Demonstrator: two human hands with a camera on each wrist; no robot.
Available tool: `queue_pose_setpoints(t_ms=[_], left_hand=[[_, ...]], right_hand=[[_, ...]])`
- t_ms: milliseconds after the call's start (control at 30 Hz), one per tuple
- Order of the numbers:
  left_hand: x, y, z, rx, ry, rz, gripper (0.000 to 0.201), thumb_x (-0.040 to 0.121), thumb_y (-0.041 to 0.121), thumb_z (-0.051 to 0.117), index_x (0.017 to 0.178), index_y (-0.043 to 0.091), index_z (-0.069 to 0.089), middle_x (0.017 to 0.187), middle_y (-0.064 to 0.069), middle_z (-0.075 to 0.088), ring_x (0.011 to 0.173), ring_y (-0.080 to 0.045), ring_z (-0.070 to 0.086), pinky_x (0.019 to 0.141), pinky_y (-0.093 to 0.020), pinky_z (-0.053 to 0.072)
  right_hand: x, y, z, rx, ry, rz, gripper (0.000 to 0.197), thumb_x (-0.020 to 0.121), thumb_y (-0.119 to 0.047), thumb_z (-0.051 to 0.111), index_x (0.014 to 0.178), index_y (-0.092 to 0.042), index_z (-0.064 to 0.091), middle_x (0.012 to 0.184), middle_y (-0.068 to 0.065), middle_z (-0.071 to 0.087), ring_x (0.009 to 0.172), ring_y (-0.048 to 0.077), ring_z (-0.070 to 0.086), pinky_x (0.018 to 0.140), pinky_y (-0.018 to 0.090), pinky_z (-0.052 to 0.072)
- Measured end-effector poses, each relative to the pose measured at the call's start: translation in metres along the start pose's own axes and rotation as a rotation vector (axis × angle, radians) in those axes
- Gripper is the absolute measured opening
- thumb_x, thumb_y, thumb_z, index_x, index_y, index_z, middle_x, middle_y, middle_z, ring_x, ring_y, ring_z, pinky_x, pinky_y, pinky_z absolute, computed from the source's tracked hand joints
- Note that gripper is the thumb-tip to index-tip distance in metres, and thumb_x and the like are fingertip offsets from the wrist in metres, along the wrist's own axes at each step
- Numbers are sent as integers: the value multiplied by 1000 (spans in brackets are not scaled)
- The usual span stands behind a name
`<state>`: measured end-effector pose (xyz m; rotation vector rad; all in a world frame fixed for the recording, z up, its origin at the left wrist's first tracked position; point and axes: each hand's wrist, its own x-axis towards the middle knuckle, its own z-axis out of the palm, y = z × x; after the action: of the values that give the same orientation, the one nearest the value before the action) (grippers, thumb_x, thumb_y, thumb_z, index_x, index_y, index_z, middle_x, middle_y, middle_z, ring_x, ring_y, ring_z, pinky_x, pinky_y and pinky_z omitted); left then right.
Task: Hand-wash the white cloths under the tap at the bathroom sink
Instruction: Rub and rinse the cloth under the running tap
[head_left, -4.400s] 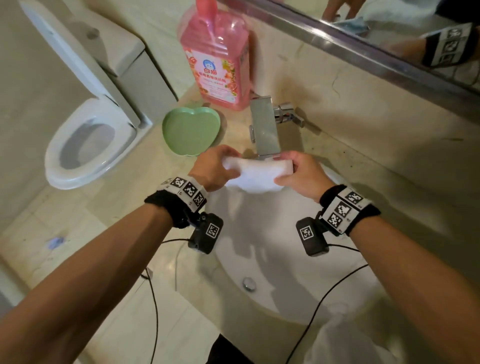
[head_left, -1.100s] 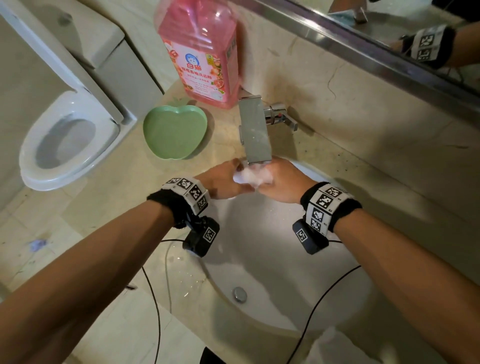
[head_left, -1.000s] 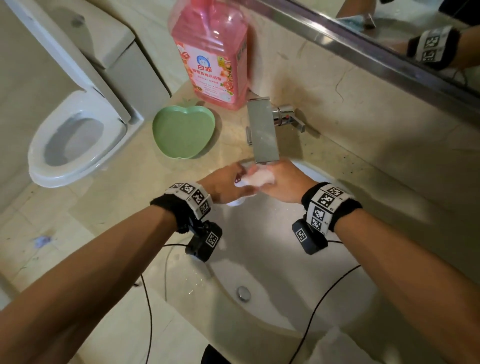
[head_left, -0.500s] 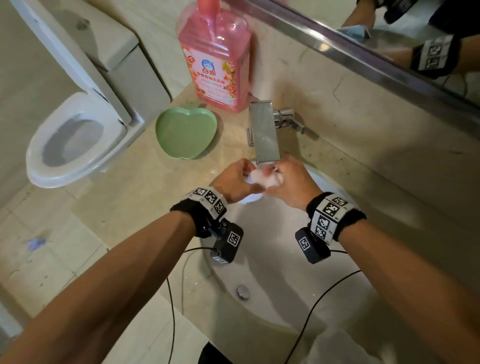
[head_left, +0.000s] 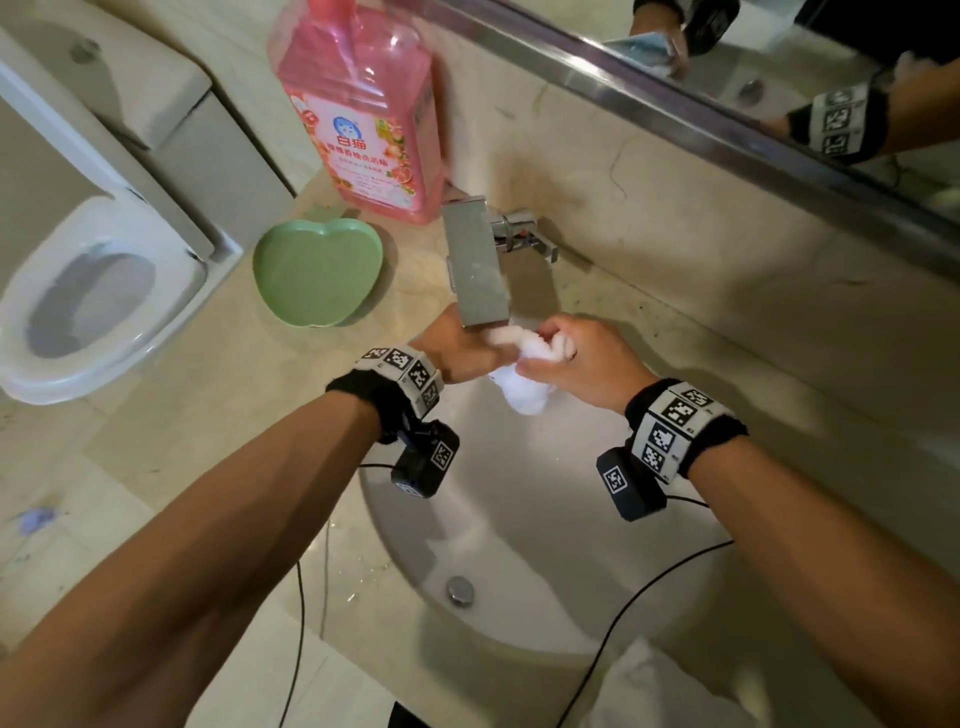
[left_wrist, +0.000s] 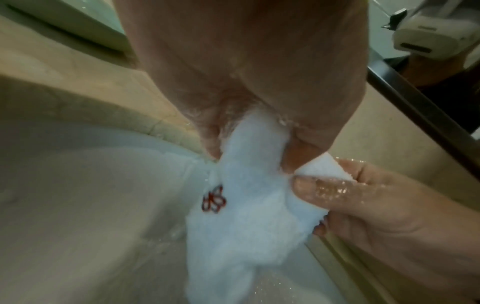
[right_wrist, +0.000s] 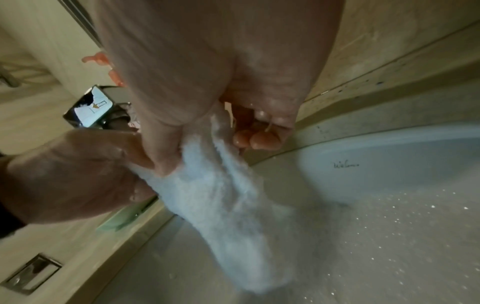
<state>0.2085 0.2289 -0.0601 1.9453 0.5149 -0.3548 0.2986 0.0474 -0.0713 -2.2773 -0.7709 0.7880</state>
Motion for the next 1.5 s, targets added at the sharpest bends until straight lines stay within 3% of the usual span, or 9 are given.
queue_pose_setpoints(t_ms=[267,433,733,933,1100,1267,1333,1400,1500], left_hand=[[-27,-20,-32,186,144,-40,27,92,33,61,113,16,54,109,-6,67,100,-26,61,79,-31,43],[-46,-32,-40,304,272,-168,47,97,50,49,108,5,54,105,-15,65,95,-34,61,76,-36,43],[-57,-40,-44,-288,277,-374,47,96,42,56,120,4,48,113,-12,59,95,-31,67,77,-49,60],[-49,-21,-21,-390,144,-286,29,98,38,50,109,12,49,110,-10,57,94,-23,62,83,-40,58],[-45,-20,-13,-327,51,-165,16,89,25,50,103,18,50,110,-10,62,100,-24,62,83,-38,47],[-28,-30,-15,120,-1,14,84,65,27,78,136,14,35,130,-7,47,112,-18,48,90,-32,45],[-18,-27,-10,140,-93,18,73,61,26,88,125,27,53,123,-2,64,102,-10,64,83,-26,54],[-10,-24,-5,183,-98,-14,40,57,26,89,86,40,66,89,15,75,71,12,65,57,-5,48],[2,-27,4,185,-36,-80,36,58,29,89,84,30,64,80,17,74,61,6,59,51,-5,41]], right_hand=[[10,-6,7,-2,-16,-15,33,81,-28,79,75,-23,48,69,-8,54,61,9,48,55,22,34],[23,-30,22,47,-40,13,35,95,-24,61,129,-14,61,85,14,67,77,29,63,69,33,49],[25,-63,59,37,7,69,25,98,-9,52,76,0,58,84,21,66,84,36,69,58,21,47],[15,-78,58,170,-211,45,67,78,-30,79,135,-11,52,123,8,63,111,22,61,97,38,52],[20,-62,46,172,17,68,48,83,4,61,130,-6,59,119,11,67,104,22,62,80,25,48],[15,-43,28,474,-28,147,35,80,4,64,110,-13,69,105,12,74,102,32,69,88,52,57],[13,-41,24,522,-46,119,31,79,9,64,107,-5,65,106,20,71,100,39,67,87,57,56],[11,-39,20,582,-46,79,26,78,12,62,89,-11,66,88,12,70,80,27,66,72,41,56],[6,-36,12,625,-66,58,38,74,5,57,69,-32,66,66,-16,62,60,-1,56,54,17,45]])
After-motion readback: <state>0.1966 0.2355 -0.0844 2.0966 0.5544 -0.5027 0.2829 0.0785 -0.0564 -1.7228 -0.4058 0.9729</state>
